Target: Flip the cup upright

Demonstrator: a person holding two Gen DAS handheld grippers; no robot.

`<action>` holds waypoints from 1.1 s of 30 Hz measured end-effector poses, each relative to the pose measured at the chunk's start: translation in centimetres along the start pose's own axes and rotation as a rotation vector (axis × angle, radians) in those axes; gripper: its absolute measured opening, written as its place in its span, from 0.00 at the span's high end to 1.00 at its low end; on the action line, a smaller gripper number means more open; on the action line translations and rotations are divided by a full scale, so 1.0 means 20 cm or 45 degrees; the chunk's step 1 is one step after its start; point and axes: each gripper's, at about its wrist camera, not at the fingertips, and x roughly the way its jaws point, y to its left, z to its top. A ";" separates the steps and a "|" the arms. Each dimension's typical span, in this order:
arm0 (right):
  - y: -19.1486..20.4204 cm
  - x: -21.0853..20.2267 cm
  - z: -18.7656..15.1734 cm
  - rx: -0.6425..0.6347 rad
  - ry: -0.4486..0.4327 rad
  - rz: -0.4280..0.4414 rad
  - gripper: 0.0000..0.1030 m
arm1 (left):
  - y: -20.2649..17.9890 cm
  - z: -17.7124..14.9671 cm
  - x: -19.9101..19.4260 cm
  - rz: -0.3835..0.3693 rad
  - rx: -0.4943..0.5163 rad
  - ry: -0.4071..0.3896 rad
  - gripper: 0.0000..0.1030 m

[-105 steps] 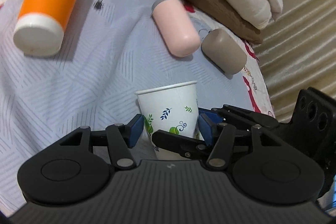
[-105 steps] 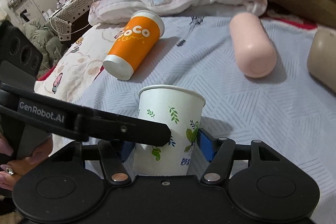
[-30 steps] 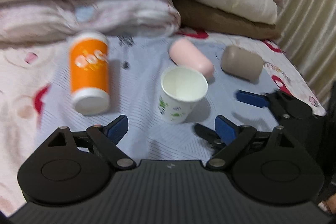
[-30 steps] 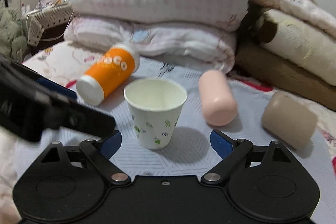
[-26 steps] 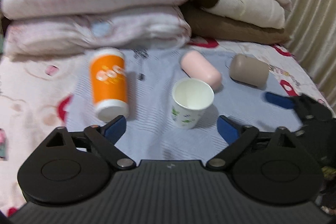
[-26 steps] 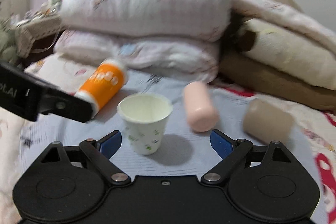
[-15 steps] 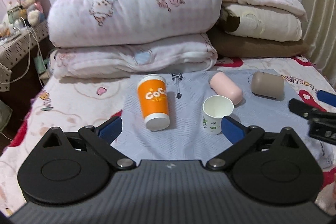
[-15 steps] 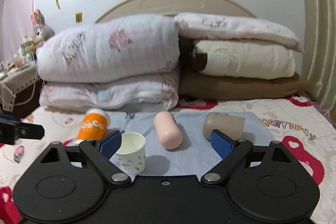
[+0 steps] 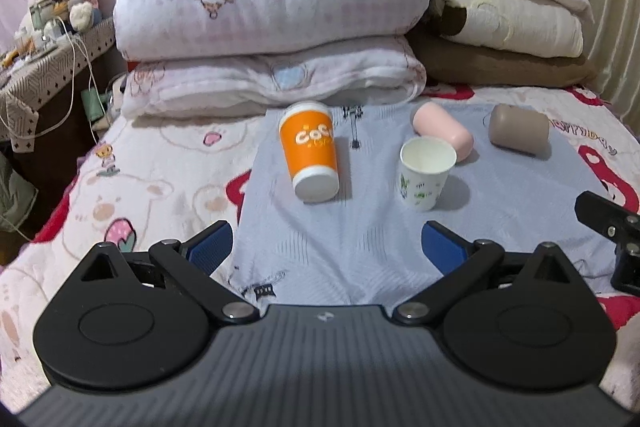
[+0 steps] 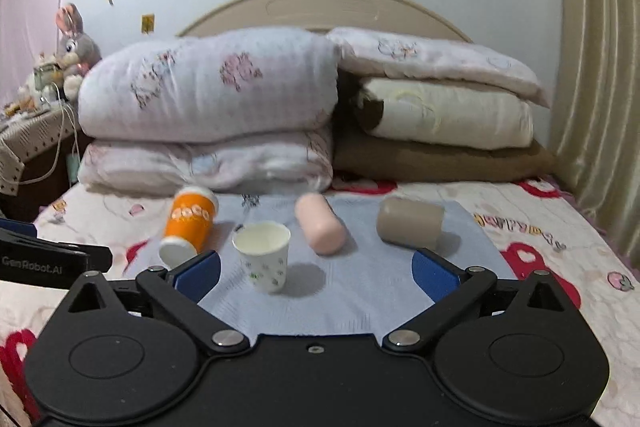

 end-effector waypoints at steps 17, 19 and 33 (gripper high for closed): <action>0.03 0.01 -0.04 0.011 0.065 0.002 0.00 | -0.01 -0.05 0.03 -0.006 0.000 0.043 0.01; 0.03 0.01 -0.04 0.018 0.073 0.000 0.00 | 0.00 -0.05 0.04 -0.015 -0.015 0.054 0.01; 0.05 0.00 -0.04 0.024 0.103 -0.012 0.00 | 0.04 -0.06 0.07 -0.024 -0.043 0.093 0.01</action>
